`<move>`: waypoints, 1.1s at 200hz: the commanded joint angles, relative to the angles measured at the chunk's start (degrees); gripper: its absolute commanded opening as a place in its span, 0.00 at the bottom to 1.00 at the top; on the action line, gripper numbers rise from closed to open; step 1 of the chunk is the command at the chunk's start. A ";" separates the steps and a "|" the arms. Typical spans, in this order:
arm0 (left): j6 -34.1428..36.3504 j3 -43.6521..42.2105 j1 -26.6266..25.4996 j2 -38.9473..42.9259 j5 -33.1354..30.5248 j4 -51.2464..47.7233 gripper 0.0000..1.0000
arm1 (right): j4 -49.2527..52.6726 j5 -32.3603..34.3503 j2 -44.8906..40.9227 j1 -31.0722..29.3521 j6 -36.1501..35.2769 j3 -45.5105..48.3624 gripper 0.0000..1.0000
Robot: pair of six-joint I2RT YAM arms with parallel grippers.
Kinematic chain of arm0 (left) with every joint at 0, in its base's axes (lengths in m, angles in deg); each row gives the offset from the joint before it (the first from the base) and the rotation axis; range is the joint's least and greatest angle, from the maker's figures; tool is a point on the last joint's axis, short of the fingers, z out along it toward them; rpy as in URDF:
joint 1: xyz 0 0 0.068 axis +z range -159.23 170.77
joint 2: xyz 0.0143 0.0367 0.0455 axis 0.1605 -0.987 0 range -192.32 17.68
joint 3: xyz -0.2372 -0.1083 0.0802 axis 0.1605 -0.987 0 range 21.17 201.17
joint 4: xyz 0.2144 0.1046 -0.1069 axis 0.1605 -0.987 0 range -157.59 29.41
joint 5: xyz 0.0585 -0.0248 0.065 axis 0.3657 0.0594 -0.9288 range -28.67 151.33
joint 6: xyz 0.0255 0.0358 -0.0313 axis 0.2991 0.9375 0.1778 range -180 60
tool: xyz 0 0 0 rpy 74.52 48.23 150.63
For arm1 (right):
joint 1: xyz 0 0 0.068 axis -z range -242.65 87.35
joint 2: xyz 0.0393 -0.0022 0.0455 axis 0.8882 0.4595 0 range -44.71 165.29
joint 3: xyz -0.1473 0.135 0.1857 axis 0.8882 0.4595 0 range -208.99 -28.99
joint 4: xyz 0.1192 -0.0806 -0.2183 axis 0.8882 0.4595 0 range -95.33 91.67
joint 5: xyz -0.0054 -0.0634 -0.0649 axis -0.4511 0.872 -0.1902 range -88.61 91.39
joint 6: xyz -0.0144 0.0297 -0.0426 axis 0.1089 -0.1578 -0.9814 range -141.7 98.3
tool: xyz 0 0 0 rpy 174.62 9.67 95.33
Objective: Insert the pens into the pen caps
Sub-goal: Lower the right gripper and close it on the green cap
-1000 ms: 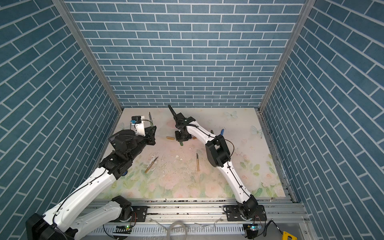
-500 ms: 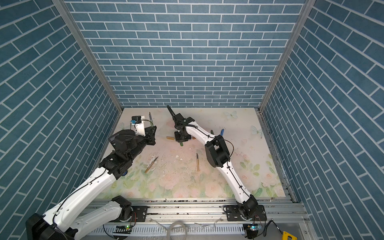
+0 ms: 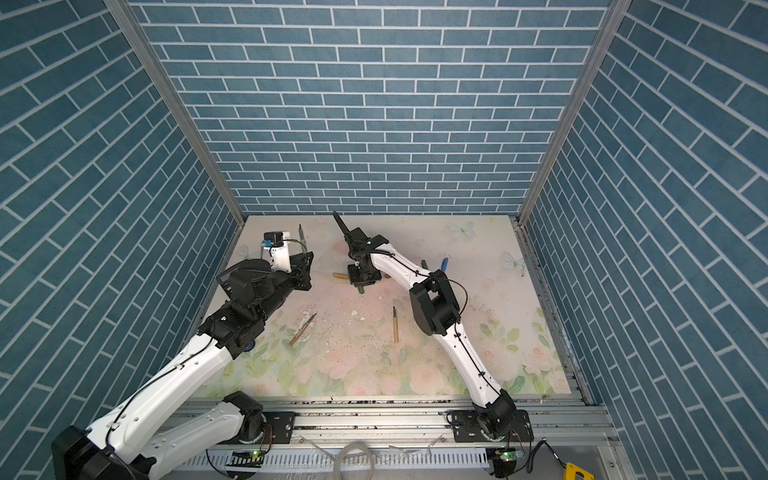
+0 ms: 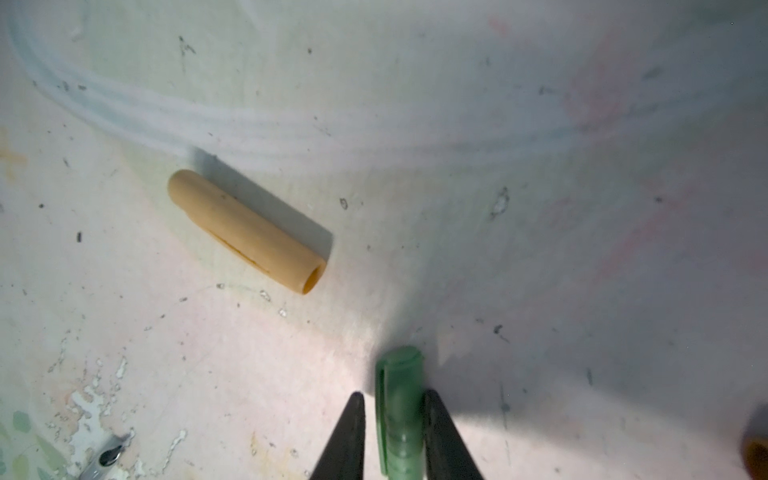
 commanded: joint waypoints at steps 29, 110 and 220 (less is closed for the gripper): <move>0.40 0.22 0.42 -0.41 1.08 0.65 0.00 | 2.40 -1.00 -4.07 0.32 -2.01 1.71 0.27; 0.19 0.31 0.50 -0.63 1.94 0.76 0.00 | 1.28 -1.52 -4.40 1.12 -1.93 4.24 0.25; 0.37 0.35 0.48 -0.66 2.30 0.76 0.00 | 3.27 -0.83 -0.31 0.60 -2.97 1.66 0.23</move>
